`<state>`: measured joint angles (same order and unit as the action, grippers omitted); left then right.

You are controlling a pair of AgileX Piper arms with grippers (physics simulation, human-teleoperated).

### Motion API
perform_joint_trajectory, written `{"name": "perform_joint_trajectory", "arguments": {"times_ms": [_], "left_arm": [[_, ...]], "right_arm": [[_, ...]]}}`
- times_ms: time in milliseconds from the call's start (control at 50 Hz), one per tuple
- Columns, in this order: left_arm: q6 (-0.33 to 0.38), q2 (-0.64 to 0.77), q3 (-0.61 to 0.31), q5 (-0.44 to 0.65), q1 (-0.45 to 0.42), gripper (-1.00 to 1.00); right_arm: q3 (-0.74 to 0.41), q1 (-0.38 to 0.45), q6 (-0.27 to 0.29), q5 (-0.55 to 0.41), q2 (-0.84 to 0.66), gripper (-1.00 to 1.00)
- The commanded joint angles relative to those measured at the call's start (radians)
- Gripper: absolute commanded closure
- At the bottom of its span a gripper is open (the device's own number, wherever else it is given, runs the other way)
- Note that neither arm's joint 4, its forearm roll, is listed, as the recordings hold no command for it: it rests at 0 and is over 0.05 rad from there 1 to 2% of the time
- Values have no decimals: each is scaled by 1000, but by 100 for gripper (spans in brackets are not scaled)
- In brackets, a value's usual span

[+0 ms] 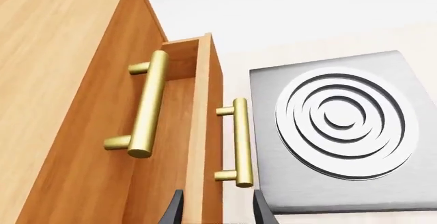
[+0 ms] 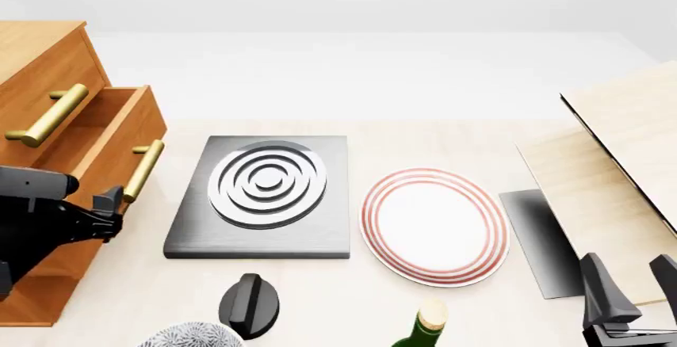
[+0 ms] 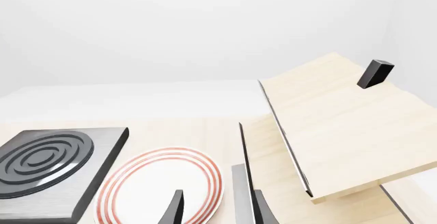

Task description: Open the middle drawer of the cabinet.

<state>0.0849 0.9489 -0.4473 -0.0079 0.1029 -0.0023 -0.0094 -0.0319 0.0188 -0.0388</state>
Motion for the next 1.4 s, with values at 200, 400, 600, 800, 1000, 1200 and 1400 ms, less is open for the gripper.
{"name": "perform_joint_trajectory", "arguments": {"times_ms": [200, 400, 600, 800, 1000, 1200, 1400], "left_arm": [[-24, -30, 16, 65, -94, -100], [-46, 17, 10, 33, -153, -100], [-69, 81, -3, -9, -232, -100], [-63, 115, -31, -28, -303, -100], [-90, 196, -79, -51, -420, -100], [-122, 209, -127, -33, -514, -100], [-125, 194, -142, -19, -537, -100]], "right_arm": [[0, 0, 0, 0, 0, -100], [0, 0, 0, 0, 0, -100], [0, 0, 0, 0, 0, -100], [0, 0, 0, 0, 0, -100], [0, 0, 0, 0, 0, -100], [0, 0, 0, 0, 0, -100], [0, 0, 0, 0, 0, -100]]}}
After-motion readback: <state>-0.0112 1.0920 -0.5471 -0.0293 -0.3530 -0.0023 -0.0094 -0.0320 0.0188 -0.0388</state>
